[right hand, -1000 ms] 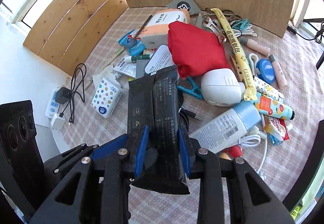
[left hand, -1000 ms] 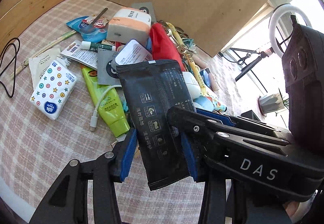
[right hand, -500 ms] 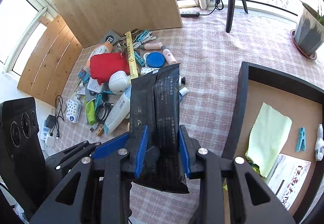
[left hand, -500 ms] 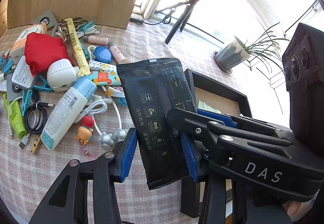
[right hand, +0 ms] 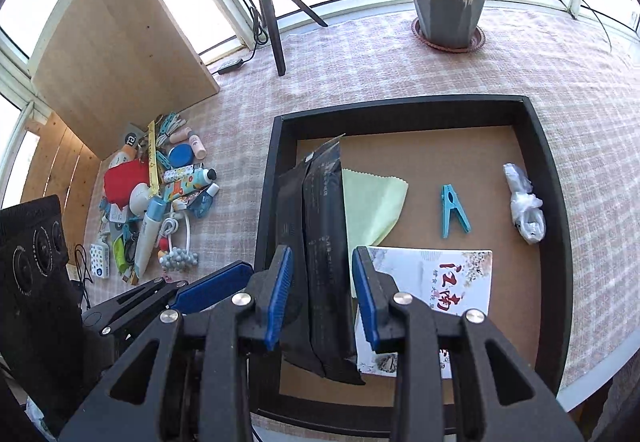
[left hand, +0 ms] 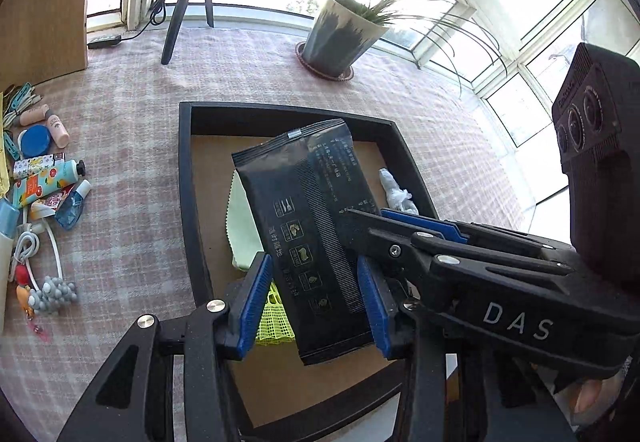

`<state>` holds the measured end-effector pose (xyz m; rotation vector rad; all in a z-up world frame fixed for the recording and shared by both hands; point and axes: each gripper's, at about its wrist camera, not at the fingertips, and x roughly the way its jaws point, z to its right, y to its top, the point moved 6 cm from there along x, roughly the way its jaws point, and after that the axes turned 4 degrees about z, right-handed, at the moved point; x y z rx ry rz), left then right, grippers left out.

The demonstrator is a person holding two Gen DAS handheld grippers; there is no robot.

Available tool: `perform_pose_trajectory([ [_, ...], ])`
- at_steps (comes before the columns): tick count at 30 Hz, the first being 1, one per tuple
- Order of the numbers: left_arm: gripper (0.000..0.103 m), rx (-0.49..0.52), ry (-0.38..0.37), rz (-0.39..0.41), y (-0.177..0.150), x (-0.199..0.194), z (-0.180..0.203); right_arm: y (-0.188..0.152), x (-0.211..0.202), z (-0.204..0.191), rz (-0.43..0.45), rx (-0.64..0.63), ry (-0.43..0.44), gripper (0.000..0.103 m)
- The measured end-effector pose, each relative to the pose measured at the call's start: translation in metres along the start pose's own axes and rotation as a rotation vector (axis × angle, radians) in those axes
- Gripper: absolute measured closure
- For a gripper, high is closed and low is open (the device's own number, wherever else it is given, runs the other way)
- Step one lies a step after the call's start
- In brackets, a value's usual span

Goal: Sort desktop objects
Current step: 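Carry the black packet into the tray and open both tools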

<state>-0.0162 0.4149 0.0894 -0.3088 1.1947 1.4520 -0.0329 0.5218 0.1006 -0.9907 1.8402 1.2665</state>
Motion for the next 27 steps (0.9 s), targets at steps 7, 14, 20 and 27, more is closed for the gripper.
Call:
perform_pose_trajectory([
  [7,0.061,-0.003,0.032,0.015,0.003,-0.014,-0.018,-0.004,0.003,-0.005,-0.001,0.010,0.016,0.071],
  [14,0.061,-0.042,0.150,0.017,-0.001,-0.042,-0.080,-0.001,0.025,-0.054,-0.010,-0.047,0.044,0.071],
  [20,0.061,-0.114,0.280,0.045,-0.005,-0.079,-0.150,-0.005,0.047,-0.104,-0.040,-0.101,0.093,0.071],
  [27,0.061,-0.150,0.355,0.047,-0.013,-0.105,-0.209,-0.005,0.066,-0.157,-0.055,-0.133,0.139,0.071],
])
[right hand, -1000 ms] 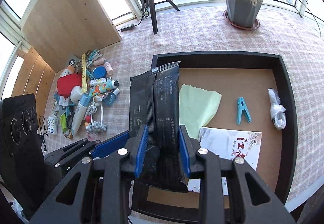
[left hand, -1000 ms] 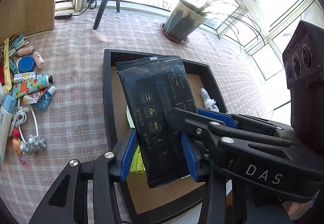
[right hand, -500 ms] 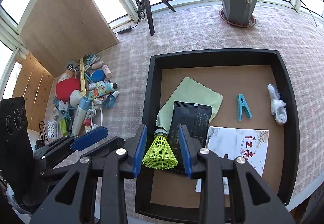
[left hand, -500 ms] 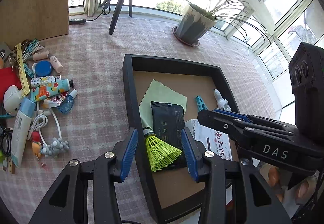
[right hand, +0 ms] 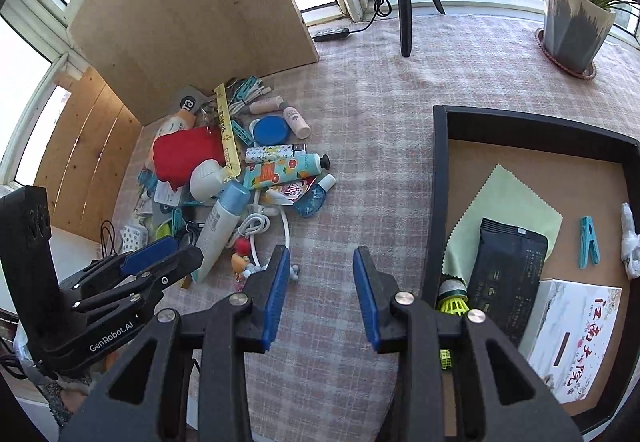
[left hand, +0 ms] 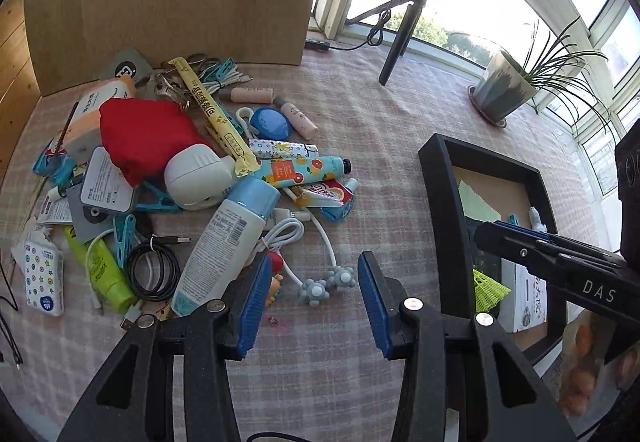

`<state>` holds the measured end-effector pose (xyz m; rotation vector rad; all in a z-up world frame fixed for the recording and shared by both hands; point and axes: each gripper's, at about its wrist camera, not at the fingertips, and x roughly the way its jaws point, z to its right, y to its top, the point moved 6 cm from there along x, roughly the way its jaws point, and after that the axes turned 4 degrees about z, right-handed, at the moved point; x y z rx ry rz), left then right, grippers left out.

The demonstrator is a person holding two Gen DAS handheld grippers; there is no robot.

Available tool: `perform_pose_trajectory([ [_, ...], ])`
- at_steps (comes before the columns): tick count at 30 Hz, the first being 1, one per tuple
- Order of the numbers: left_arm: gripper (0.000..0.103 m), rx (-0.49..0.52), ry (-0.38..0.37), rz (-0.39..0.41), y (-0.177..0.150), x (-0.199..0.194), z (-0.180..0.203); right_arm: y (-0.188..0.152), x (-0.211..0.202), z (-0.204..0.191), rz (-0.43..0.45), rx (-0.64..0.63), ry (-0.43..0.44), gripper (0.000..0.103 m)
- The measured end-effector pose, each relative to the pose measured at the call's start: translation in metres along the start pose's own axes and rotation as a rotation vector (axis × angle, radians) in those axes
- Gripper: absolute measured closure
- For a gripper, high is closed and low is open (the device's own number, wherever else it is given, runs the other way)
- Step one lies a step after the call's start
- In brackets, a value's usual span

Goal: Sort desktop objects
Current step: 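Carry the black packet into the tray and open both tools, then grasp the white spray bottle with the left tool and lift it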

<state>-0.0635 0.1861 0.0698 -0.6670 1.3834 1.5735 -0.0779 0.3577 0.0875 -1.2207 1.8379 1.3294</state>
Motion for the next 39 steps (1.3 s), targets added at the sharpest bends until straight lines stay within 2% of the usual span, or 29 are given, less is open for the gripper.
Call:
perform_pose_trajectory([
  [4,0.061,0.011,0.010,-0.006,-0.001,0.002,-0.026,0.002,0.015,-0.028,-0.013,-0.019,0.012,0.070],
  [8,0.062,-0.022,0.009,-0.003,-0.001,0.011,-0.060,0.002,0.032,-0.052,-0.032,-0.013,0.027,0.071],
  [11,0.074,-0.082,-0.001,-0.039,-0.004,0.028,-0.087,0.001,0.050,-0.070,-0.062,0.005,0.055,0.071],
  [14,0.075,-0.088,-0.019,-0.073,-0.008,0.042,-0.099,-0.002,0.071,-0.086,-0.106,-0.001,0.062,0.071],
  [21,0.074,-0.055,-0.078,-0.116,-0.013,0.060,-0.097,-0.001,0.112,-0.100,-0.188,0.052,0.085,0.071],
  [25,0.075,-0.073,-0.107,-0.117,-0.009,0.062,-0.097,-0.002,0.127,-0.104,-0.218,0.063,0.087,0.071],
  [29,0.074,-0.047,-0.141,-0.121,-0.008,0.063,-0.092,-0.004,0.139,-0.101,-0.239,0.090,0.084,0.070],
  [35,0.061,0.049,-0.123,-0.143,-0.009,0.072,-0.080,-0.005,0.153,-0.100,-0.265,0.111,0.094,0.070],
  [39,0.062,0.044,-0.131,-0.135,-0.006,0.074,-0.078,-0.002,0.157,-0.102,-0.261,0.095,0.090,0.070],
])
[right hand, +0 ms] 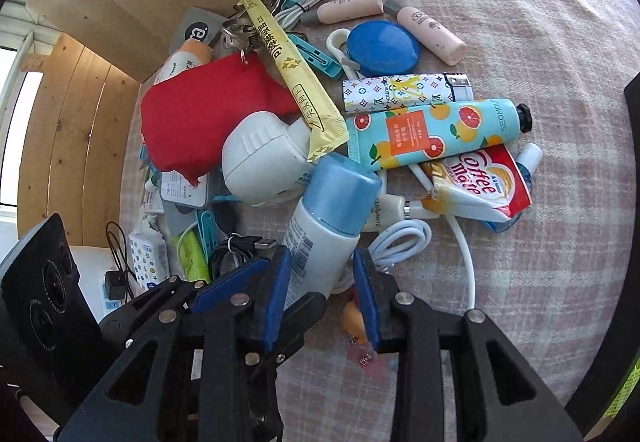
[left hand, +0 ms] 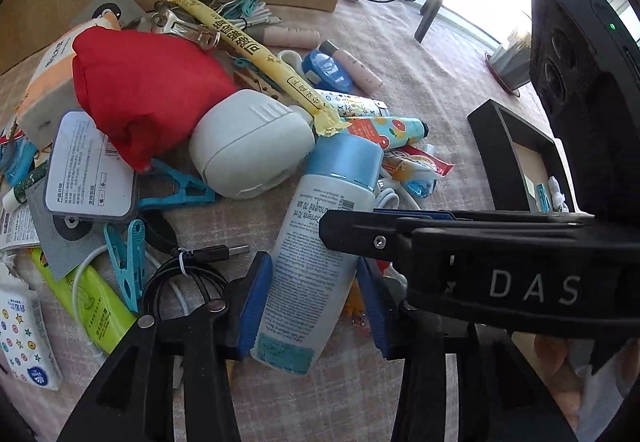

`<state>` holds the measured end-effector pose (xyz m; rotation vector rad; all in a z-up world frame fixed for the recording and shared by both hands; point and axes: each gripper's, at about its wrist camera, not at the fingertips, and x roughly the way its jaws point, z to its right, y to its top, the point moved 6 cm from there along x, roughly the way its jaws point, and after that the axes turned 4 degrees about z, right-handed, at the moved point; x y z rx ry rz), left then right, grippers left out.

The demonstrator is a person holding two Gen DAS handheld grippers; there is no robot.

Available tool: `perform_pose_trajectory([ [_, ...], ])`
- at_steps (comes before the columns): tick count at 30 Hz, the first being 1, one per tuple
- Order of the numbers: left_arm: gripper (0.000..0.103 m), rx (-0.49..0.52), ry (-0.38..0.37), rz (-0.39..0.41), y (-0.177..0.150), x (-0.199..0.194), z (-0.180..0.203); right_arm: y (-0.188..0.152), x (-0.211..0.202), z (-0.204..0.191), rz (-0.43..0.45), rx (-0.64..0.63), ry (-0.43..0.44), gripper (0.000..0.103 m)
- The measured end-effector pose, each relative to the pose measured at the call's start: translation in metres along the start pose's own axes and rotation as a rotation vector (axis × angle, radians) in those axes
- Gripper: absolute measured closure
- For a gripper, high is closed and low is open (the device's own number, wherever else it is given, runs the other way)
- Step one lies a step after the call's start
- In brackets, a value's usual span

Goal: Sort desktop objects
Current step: 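Grasp the white spray bottle with the left tool and lift it, then carry the blue-capped white bottle into the tray and open the left tool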

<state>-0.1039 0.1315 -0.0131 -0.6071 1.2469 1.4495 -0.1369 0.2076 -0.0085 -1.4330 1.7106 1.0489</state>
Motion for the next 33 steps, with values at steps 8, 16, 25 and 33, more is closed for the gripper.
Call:
perform_pose_trajectory([
  [8,0.063,0.004,0.020,-0.044,0.002,0.021,-0.003,0.003,0.013,-0.001,-0.040,0.019,0.051,0.071],
  [16,0.068,0.003,0.021,-0.003,-0.007,0.002,0.014,-0.003,-0.008,-0.002,-0.001,-0.021,0.077,0.072],
  [25,0.068,0.003,0.031,0.034,-0.015,-0.018,0.038,-0.019,-0.035,-0.003,0.015,-0.056,0.133,0.073],
  [33,0.068,0.030,0.023,0.079,-0.015,-0.035,0.104,-0.034,-0.096,0.032,0.086,-0.061,0.160,0.072],
])
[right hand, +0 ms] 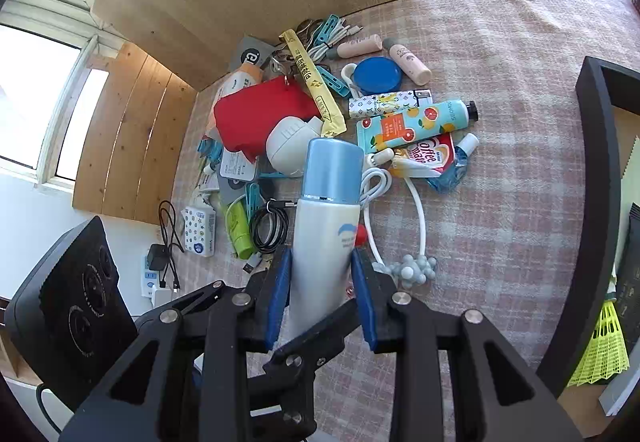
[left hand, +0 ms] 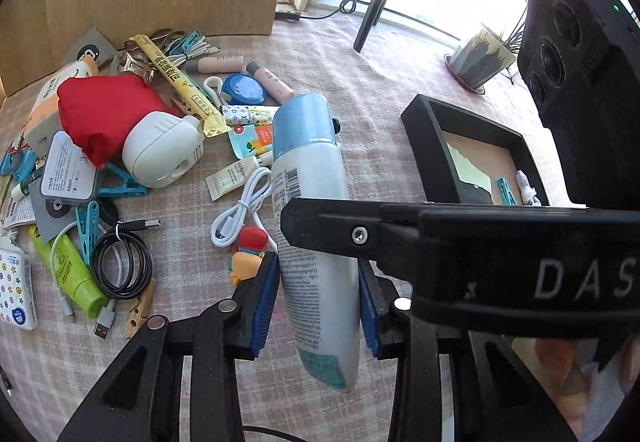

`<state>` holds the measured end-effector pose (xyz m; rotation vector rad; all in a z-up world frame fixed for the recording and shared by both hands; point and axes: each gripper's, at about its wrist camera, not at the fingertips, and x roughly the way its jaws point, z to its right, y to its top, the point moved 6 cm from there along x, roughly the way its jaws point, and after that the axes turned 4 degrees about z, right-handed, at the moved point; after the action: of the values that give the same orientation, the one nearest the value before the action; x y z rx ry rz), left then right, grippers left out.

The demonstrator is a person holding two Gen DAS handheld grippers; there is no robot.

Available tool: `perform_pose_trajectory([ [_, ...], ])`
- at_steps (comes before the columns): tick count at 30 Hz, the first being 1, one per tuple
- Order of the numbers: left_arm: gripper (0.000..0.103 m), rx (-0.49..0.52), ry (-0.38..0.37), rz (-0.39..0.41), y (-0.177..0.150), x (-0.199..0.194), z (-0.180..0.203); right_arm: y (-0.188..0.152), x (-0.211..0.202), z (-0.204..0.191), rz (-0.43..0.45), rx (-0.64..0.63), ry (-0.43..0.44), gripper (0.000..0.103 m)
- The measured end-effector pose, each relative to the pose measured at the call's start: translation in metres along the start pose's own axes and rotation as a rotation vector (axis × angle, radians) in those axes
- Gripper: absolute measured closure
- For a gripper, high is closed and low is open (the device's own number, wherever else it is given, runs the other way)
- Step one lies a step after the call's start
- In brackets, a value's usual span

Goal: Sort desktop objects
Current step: 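Carry the blue-capped white bottle into the tray and open the left tool, then grasp the wooden clothespin with the left tool while the right tool grasps the white cable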

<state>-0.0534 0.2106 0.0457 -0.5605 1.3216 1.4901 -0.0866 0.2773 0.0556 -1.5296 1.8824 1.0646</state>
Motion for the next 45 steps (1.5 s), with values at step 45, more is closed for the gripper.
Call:
perform_pose_trajectory([
  [45,0.067,0.114,-0.054,-0.025,-0.014,0.059,0.278,-0.049,-0.226,0.232,0.133,0.031,-0.144,0.072],
])
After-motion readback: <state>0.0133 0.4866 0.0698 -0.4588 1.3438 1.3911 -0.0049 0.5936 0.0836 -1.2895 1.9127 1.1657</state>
